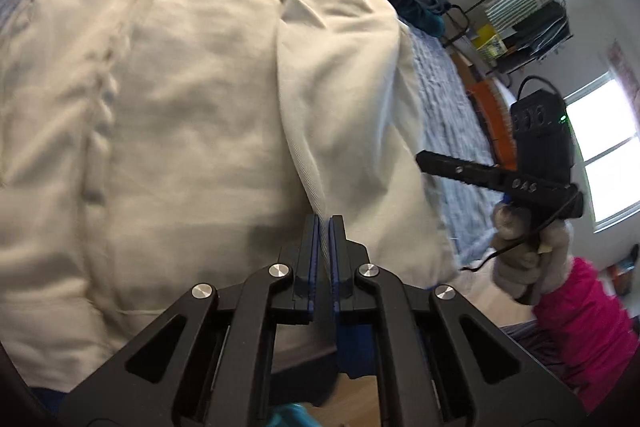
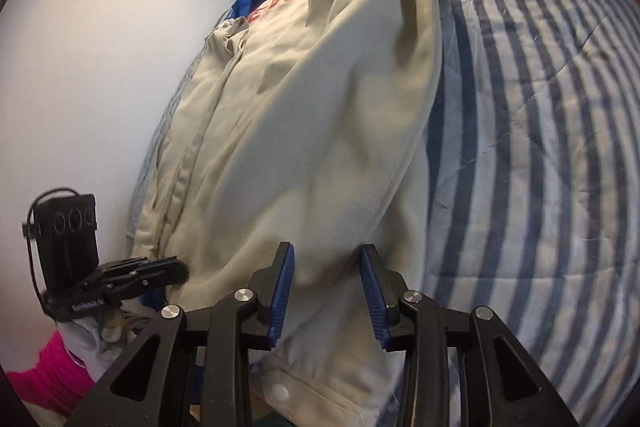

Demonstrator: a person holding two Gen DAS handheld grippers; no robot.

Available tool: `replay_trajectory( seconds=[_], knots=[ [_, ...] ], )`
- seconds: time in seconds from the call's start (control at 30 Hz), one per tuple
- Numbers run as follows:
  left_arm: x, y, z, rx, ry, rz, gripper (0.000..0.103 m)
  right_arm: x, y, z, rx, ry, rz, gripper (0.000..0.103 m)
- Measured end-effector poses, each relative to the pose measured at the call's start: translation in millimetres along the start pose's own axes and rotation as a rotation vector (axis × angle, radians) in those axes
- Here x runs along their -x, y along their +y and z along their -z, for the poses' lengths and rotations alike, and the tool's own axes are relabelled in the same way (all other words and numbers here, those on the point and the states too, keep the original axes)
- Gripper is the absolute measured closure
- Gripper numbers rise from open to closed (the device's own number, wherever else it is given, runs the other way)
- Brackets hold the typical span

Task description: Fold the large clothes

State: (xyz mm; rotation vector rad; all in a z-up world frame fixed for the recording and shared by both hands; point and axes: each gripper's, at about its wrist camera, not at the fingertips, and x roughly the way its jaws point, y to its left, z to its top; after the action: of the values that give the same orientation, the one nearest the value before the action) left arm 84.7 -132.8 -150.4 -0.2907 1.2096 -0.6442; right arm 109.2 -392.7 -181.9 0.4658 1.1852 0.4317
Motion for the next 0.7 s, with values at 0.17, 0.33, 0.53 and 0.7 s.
replay_trajectory(
  seconds=[0.17,0.33,0.53,0.7],
  knots=[
    [-1,5,0,-0.072,-0.04,-0.136,0.101,12,17,-6,0.029,-0.048,-0.103,0.083],
    [-16,7,1,-0.106,-0.041,-0.183,0.101,-6,22,1,0.071,0.011,-0.039,0.051],
    [-10,-2,3,-0.131,-0.041,-0.168,0.102,-16,34,-2,0.094,0.084,0.002,0.102],
    [-6,-27,7,-0.15,-0.046,-0.092,0.102,31,28,-26,0.035,0.028,-0.03,0.103]
  ],
)
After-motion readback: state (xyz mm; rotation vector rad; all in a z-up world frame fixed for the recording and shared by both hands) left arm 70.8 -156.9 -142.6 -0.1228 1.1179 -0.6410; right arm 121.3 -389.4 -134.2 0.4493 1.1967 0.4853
